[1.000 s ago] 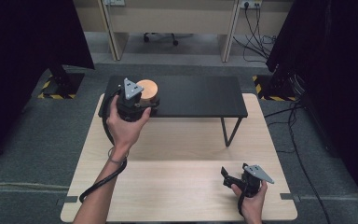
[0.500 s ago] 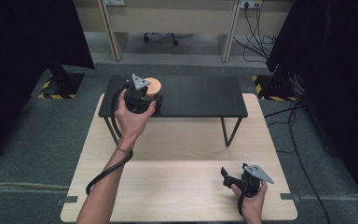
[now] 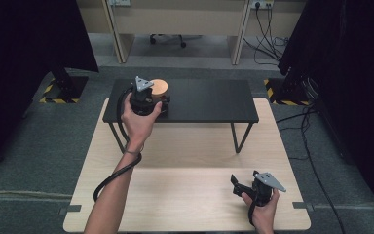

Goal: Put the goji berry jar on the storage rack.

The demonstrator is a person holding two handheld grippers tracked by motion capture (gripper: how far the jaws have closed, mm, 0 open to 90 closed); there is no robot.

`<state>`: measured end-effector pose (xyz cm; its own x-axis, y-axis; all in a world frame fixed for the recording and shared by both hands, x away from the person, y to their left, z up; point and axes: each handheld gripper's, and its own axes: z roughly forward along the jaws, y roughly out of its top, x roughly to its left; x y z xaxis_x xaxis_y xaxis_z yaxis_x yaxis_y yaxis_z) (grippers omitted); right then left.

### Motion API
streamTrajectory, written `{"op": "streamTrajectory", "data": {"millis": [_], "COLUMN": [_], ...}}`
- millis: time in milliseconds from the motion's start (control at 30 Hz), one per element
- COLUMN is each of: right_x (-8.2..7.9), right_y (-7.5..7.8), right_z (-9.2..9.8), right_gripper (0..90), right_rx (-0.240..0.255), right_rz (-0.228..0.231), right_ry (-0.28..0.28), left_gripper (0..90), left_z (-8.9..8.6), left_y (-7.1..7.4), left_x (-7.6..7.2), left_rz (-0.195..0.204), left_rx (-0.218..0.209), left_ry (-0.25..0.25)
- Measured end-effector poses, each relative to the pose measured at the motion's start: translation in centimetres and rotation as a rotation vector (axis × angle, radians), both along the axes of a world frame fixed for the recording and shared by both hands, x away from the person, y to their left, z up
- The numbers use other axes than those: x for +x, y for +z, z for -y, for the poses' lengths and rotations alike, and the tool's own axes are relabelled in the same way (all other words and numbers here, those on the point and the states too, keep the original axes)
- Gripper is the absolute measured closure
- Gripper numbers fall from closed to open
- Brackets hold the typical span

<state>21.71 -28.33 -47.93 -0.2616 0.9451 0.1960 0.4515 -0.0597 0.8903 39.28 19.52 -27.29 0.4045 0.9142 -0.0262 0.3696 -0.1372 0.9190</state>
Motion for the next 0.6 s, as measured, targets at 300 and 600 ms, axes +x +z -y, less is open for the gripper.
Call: {"op": "streamTrajectory", "data": {"millis": [300, 600], "right_x": [0.0, -0.02], "right_y": [-0.01, -0.03], "right_z": [0.02, 0.01], "right_gripper": [2.8, 2.8], "right_rx": [0.001, 0.0], "right_rz": [0.001, 0.002], "right_ry": [0.001, 0.001], "left_gripper": [25.4, 25.4], "left_z": [-0.03, -0.08], "left_y": [-0.15, -0.19], "left_x": [0.04, 0.04], "left_rz": [0.005, 0.006], "left_rx": [-0.004, -0.004], "left_ry": [0.0, 0.0]}}
